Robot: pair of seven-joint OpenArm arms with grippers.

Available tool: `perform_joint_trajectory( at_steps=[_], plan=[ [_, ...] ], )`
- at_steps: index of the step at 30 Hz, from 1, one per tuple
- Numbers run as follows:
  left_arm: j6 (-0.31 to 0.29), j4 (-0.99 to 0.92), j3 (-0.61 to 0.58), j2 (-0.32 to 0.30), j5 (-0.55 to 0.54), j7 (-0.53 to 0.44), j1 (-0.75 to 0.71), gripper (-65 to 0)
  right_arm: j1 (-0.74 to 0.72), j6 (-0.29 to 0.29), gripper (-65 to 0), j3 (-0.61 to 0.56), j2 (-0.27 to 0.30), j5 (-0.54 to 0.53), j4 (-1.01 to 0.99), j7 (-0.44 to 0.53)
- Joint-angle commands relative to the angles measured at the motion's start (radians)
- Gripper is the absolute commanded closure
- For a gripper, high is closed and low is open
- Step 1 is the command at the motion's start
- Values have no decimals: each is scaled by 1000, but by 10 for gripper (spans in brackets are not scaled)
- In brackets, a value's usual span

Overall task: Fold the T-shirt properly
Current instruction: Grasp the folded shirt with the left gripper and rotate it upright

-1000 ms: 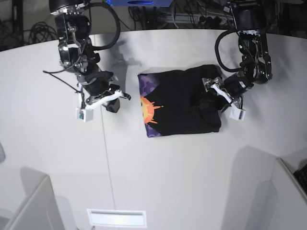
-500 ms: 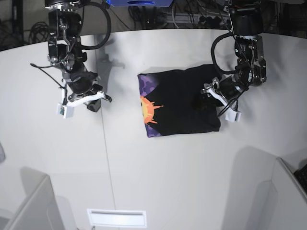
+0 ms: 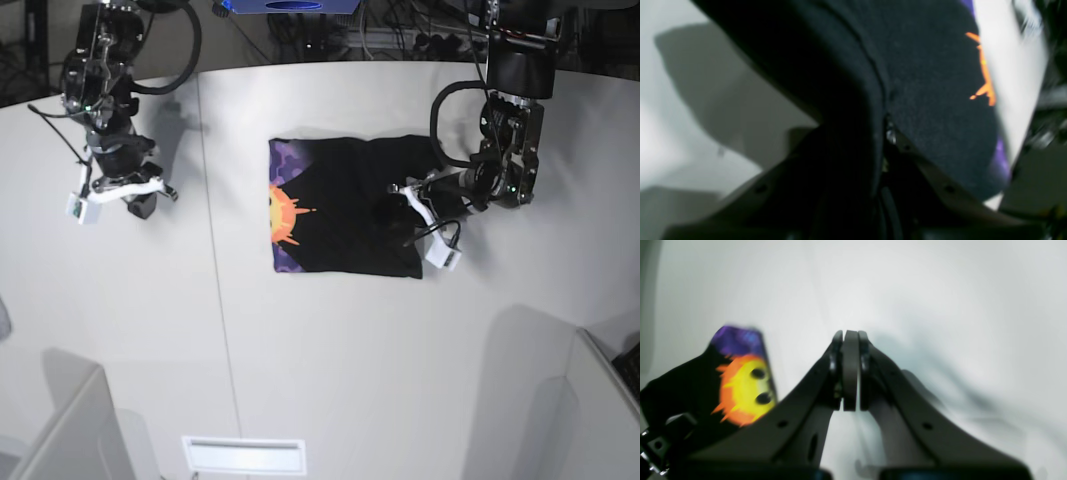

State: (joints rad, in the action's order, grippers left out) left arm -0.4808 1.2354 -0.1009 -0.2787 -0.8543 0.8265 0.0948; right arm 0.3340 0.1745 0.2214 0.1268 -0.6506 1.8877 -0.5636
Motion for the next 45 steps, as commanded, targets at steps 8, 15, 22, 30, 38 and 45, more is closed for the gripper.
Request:
perform_joint_trajectory(
  at_steps=[8, 15, 22, 30, 38, 45],
  plan=[
    [8, 4, -282, -95, 30, 24, 161, 0, 43, -10, 0, 80, 3, -10, 20, 18],
    [4, 2, -592, -130, 31, 23, 351, 0, 66, -10, 0, 135, -20, -10, 20, 18],
    [4, 5, -845, -129, 31, 18, 540, 0, 90, -10, 0, 195, -88, -10, 20, 17],
    [-129, 17, -963, -112, 255, 15, 598, 0, 107, -10, 0, 200, -123, -10, 20, 18],
    [-217, 48, -959, -84, 619, -128, 518, 0, 113, -10, 0, 201, -160, -4, 20, 18],
    [-217, 42, -963, -29, 643, -144, 518, 0, 113, -10, 0, 252, -191, -4, 19, 18]
  ],
)
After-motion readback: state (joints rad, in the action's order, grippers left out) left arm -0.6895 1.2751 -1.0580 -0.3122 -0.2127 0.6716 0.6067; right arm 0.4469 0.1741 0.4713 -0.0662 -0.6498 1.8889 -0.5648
